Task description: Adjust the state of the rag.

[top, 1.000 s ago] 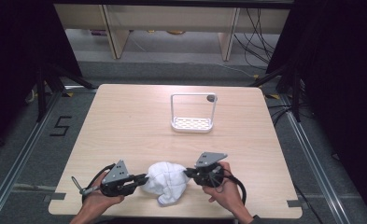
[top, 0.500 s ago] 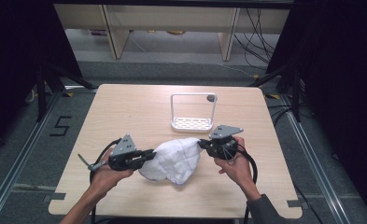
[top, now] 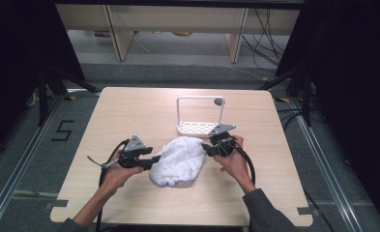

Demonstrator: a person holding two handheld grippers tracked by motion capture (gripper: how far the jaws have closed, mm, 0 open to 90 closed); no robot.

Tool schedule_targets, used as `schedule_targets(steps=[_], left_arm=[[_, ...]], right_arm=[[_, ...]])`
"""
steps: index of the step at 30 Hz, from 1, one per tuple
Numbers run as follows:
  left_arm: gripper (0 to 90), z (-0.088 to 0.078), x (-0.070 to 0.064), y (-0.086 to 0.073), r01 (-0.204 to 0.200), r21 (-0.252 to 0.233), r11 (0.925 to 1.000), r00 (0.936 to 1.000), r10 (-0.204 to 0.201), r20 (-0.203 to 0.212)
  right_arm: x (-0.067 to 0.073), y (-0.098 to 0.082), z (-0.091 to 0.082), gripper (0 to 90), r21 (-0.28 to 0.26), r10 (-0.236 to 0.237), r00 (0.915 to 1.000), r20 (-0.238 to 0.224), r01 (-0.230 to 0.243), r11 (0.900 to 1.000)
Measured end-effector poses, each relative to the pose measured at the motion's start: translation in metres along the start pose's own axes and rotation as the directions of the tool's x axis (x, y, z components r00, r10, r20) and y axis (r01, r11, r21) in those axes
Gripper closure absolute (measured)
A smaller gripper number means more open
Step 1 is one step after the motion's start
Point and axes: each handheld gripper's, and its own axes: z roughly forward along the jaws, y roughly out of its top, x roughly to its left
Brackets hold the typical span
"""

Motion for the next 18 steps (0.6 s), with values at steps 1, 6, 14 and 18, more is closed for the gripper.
schedule_targets(steps=[1,6,14,18], left_arm=[[49.5,-0.007,-0.003,-0.001,-0.014,0.002,0.9999,0.9999,0.014,0.009],[49.3,-0.023,-0.037,-0.011,-0.029,-0.025,0.9993,0.9949,0.031,0.096],[53.6,-0.002,-0.069,-0.023,-0.165,0.058,0.9847,0.9729,0.152,0.174],[59.1,0.013,-0.064,-0.023,-0.176,0.083,0.9809,0.9736,0.161,0.162]], right_arm=[[0.001,-0.001,-0.006,52.1,0.006,0.010,0.9999,-0.014,-0.010,1.000],[0.018,-0.015,-0.035,50.0,-0.003,0.034,0.9951,-0.093,-0.035,0.999],[0.023,-0.036,-0.047,48.7,0.000,0.041,0.9941,-0.101,-0.041,0.999],[0.020,-0.041,-0.051,47.9,-0.004,0.035,0.9937,-0.107,-0.036,0.999]])
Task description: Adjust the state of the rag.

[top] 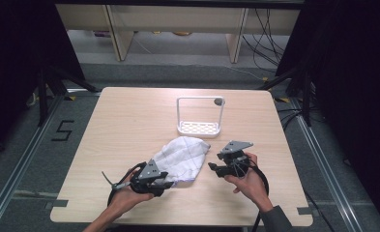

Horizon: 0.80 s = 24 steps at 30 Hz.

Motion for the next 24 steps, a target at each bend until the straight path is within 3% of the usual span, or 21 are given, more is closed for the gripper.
schedule_targets(steps=[1,4,6,7,8,9,10,12,14,15,18,21,24], left_arm=[[60.9,0.003,0.000,0.000,0.008,0.001,1.0000,1.0000,-0.008,0.000],[69.9,0.009,0.003,-0.002,0.003,0.026,0.9997,0.9999,-0.003,-0.010],[82.2,0.009,0.006,-0.001,0.001,0.021,0.9998,0.9999,0.000,-0.013],[85.3,0.007,0.005,0.000,0.016,0.012,0.9998,0.9997,-0.016,-0.018],[86.3,0.003,0.006,0.003,0.008,-0.003,1.0000,0.9997,-0.008,-0.024],[86.7,-0.002,0.007,0.006,0.007,-0.015,0.9999,0.9995,-0.007,-0.030],[86.8,-0.008,0.009,0.010,0.008,-0.041,0.9991,0.9997,-0.009,-0.025],[86.9,-0.015,0.012,0.016,0.066,-0.100,0.9928,0.9977,-0.067,-0.013],[86.8,-0.019,0.015,0.020,0.083,-0.116,0.9897,0.9965,-0.084,-0.001],[86.8,-0.026,0.019,0.029,0.095,-0.138,0.9858,0.9954,-0.095,0.009],[86.8,-0.032,0.022,0.037,0.105,-0.171,0.9797,0.9945,-0.105,0.009],[86.8,-0.035,0.023,0.043,0.127,-0.191,0.9732,0.9918,-0.127,0.014],[86.8,-0.037,0.022,0.048,0.115,-0.199,0.9732,0.9934,-0.113,0.019]], right_arm=[[0.000,-0.001,-0.001,47.5,0.003,0.020,0.9998,-0.007,-0.020,1.000],[-0.001,-0.003,0.000,46.7,-0.016,0.020,0.9997,-0.016,-0.020,1.000],[0.000,-0.003,0.002,46.7,-0.035,0.019,0.9998,-0.005,-0.019,0.999],[0.002,-0.002,0.000,46.9,-0.009,0.025,0.9995,-0.020,-0.025,1.000],[0.004,-0.002,0.002,47.3,-0.025,0.015,0.9995,-0.026,-0.016,1.000],[0.006,-0.001,0.001,47.4,0.002,0.008,0.9988,-0.047,-0.008,1.000],[0.008,-0.001,0.002,47.7,-0.004,-0.009,0.9982,-0.060,0.009,1.000],[0.015,-0.001,0.002,47.7,-0.004,-0.017,0.9973,-0.071,0.016,1.000],[0.021,-0.001,0.002,47.6,0.003,-0.015,0.9959,-0.090,0.015,1.000],[0.035,0.000,0.006,44.8,-0.002,-0.030,0.9908,-0.132,0.030,1.000],[0.049,0.002,0.013,39.7,-0.003,-0.041,0.9904,-0.132,0.041,0.999],[0.062,0.003,0.024,36.3,-0.028,-0.007,0.9927,-0.121,0.004,1.000],[0.070,0.005,0.038,36.4,-0.018,-0.006,0.9963,-0.085,0.005,1.000]])
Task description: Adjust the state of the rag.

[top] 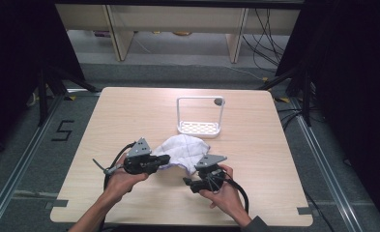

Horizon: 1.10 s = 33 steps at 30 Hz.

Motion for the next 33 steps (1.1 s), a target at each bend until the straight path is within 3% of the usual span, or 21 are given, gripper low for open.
schedule_targets(steps=[1,3,7,8,13,14,15,16,17,18,20,21,23,24,25,27,28,29,30,32,33], left_arm=[[86.9,-0.001,0.000,0.001,-0.001,0.002,1.0000,1.0000,0.001,0.000],[86.9,-0.002,-0.001,0.005,-0.001,-0.012,0.9999,1.0000,0.001,0.002],[86.9,-0.011,0.001,0.010,-0.008,-0.033,0.9994,1.0000,0.008,-0.003],[86.9,-0.011,0.001,0.010,-0.008,-0.033,0.9994,1.0000,0.008,-0.003],[86.9,-0.024,0.002,0.015,-0.008,-0.073,0.9973,1.0000,0.008,-0.002],[86.9,-0.028,0.000,0.019,-0.008,-0.090,0.9959,0.9999,0.009,0.008],[86.9,-0.028,0.000,0.019,-0.008,-0.090,0.9959,0.9999,0.009,0.008],[86.9,-0.031,-0.002,0.022,-0.012,-0.106,0.9943,0.9998,0.013,0.015],[86.9,-0.037,-0.007,0.029,-0.025,-0.123,0.9921,0.9995,0.027,0.016],[86.9,-0.037,-0.007,0.029,-0.025,-0.123,0.9921,0.9995,0.027,0.016],[86.9,-0.045,-0.015,0.037,-0.043,-0.150,0.9878,0.9984,0.048,0.031],[86.9,-0.047,-0.017,0.042,-0.051,-0.162,0.9854,0.9973,0.059,0.043],[86.8,-0.044,-0.015,0.045,-0.048,-0.163,0.9855,0.9976,0.056,0.040],[86.8,-0.044,-0.015,0.045,-0.048,-0.163,0.9855,0.9976,0.056,0.040],[86.8,-0.032,-0.005,0.046,-0.026,-0.152,0.9880,0.9990,0.031,0.031],[86.8,-0.021,0.003,0.044,-0.013,-0.143,0.9897,0.9997,0.015,0.018],[86.9,-0.011,0.009,0.041,0.006,-0.129,0.9917,0.9999,-0.004,0.016],[86.9,0.004,0.018,0.035,0.026,-0.100,0.9947,0.9997,-0.026,0.000],[86.8,0.016,0.026,0.030,0.031,-0.073,0.9969,0.9994,-0.032,-0.012],[86.8,0.022,0.031,0.027,0.035,-0.061,0.9975,0.9991,-0.037,-0.021],[86.8,0.035,0.044,0.017,0.075,-0.046,0.9961,0.9965,-0.077,-0.033]], right_arm=[[0.002,0.000,0.007,37.1,-0.021,-0.009,0.9996,0.028,0.009,1.000],[0.002,0.003,0.017,42.3,0.014,0.002,0.9980,0.064,-0.003,1.000],[-0.011,0.006,0.025,71.4,0.045,-0.036,0.9960,0.082,0.032,0.998],[-0.016,0.006,0.022,75.5,0.021,-0.040,0.9959,0.081,0.039,0.999],[-0.027,0.023,-0.024,83.5,-0.001,-0.033,0.9991,-0.028,0.033,0.999],[-0.025,0.026,-0.031,83.5,-0.008,-0.030,0.9993,-0.023,0.030,1.000],[-0.024,0.035,-0.045,83.6,0.020,-0.071,0.9968,-0.036,0.072,0.997],[-0.024,0.035,-0.045,83.6,0.020,-0.071,0.9968,-0.036,0.072,0.997],[-0.020,0.048,-0.065,83.7,0.023,-0.110,0.9924,-0.054,0.112,0.994],[-0.020,0.048,-0.065,83.7,0.023,-0.110,0.9924,-0.054,0.112,0.994],[-0.017,0.063,-0.086,83.7,0.043,-0.156,0.9850,-0.074,0.159,0.986],[-0.016,0.074,-0.100,83.7,0.045,-0.156,0.9841,-0.085,0.160,0.986],[-0.019,0.082,-0.107,83.5,0.056,-0.151,0.9850,-0.083,0.156,0.986],[-0.023,0.083,-0.107,83.3,0.059,-0.162,0.9833,-0.083,0.167,0.984],[-0.029,0.083,-0.102,83.1,0.084,-0.126,0.9882,-0.088,0.133,0.988],[-0.035,0.082,-0.095,82.8,0.100,-0.113,0.9898,-0.087,0.121,0.988],[-0.044,0.079,-0.083,82.2,0.116,-0.105,0.9910,-0.084,0.114,0.987],[-0.056,0.074,-0.062,79.9,0.153,-0.057,0.9963,-0.064,0.066,0.986],[-0.064,0.072,-0.052,79.3,0.157,-0.069,0.9962,-0.053,0.076,0.985],[-0.081,0.067,-0.025,76.8,0.161,0.006,0.9996,-0.028,-0.001,0.987],[-0.090,0.064,-0.007,72.1,0.146,0.015,0.9998,-0.015,-0.012,0.989]])
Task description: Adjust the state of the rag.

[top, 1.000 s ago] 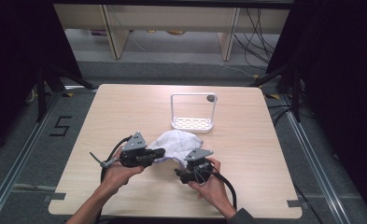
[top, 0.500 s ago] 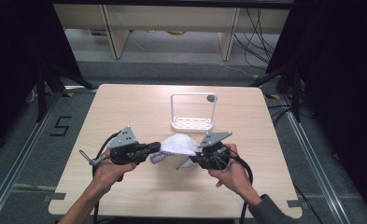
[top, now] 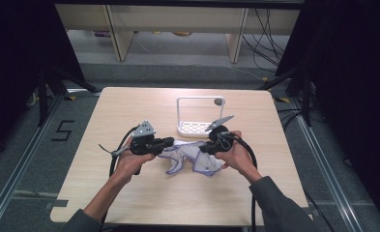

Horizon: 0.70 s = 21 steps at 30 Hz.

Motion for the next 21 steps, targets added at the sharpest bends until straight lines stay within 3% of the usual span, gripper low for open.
schedule_targets(steps=[1,2,3,4,5,6,7,9,10,12,13,14,15,17,21], left_arm=[[86.8,0.000,0.000,0.000,0.000,0.000,1.0000,1.0000,0.000,0.000],[86.8,0.008,0.012,-0.010,0.020,0.021,0.9996,0.9993,-0.019,-0.032],[86.8,0.009,0.017,-0.013,0.029,0.023,0.9993,0.9992,-0.028,-0.029],[86.7,0.011,0.022,-0.017,0.047,0.026,0.9985,0.9981,-0.046,-0.040],[86.7,0.011,0.025,-0.020,0.054,0.029,0.9981,0.9978,-0.053,-0.041],[86.6,0.011,0.027,-0.021,0.060,0.038,0.9975,0.9973,-0.058,-0.045],[86.6,0.010,0.029,-0.022,0.067,0.035,0.9971,0.9968,-0.066,-0.046],[86.5,0.009,0.029,-0.022,0.069,0.024,0.9974,0.9965,-0.067,-0.050],[86.6,0.009,0.029,-0.021,0.065,0.027,0.9975,0.9967,-0.063,-0.051],[86.5,0.007,0.027,-0.021,0.056,0.030,0.9980,0.9969,-0.054,-0.058],[86.5,0.007,0.027,-0.020,0.057,0.026,0.9980,0.9968,-0.056,-0.058],[86.5,0.007,0.027,-0.020,0.062,0.019,0.9979,0.9967,-0.061,-0.054],[86.5,0.007,0.027,-0.020,0.062,0.019,0.9979,0.9967,-0.061,-0.054],[86.4,0.007,0.027,-0.020,0.061,0.019,0.9979,0.9967,-0.060,-0.055],[86.4,0.008,0.027,-0.020,0.066,0.020,0.9976,0.9962,-0.065,-0.059]], right_arm=[[0.000,0.000,0.000,72.1,0.000,0.000,1.0000,0.000,0.000,1.000],[-0.009,0.001,0.023,64.8,0.003,0.048,0.9981,0.037,-0.048,0.999],[-0.010,0.003,0.026,61.1,0.018,0.065,0.9969,0.044,-0.066,0.998],[-0.011,0.003,0.030,57.2,0.006,0.066,0.9968,0.045,-0.066,0.998],[-0.011,0.004,0.032,53.6,-0.013,0.061,0.9945,0.086,-0.060,0.998],[-0.010,0.004,0.030,50.3,-0.020,0.042,0.9945,0.096,-0.040,0.999],[-0.007,0.005,0.025,48.0,-0.029,0.067,0.9934,0.093,-0.064,0.998],[-0.004,0.004,0.012,45.6,-0.090,0.069,0.9918,0.107,-0.060,0.994],[-0.002,0.004,0.005,45.7,-0.092,0.060,0.9936,0.095,-0.052,0.994],[0.007,-0.001,-0.010,45.6,-0.158,0.070,0.9949,0.073,-0.058,0.986],[0.012,-0.005,-0.015,45.3,-0.161,0.040,0.9970,0.066,-0.029,0.987],[0.019,-0.009,-0.021,45.4,-0.163,0.046,0.9973,0.057,-0.036,0.986],[0.019,-0.009,-0.021,45.4,-0.163,0.046,0.9973,0.057,-0.036,0.986],[0.037,-0.024,-0.027,46.1,-0.161,-0.012,0.9999,-0.002,0.011,0.987],[0.049,-0.036,-0.018,47.6,-0.142,-0.059,0.9975,-0.040,0.053,0.988]])
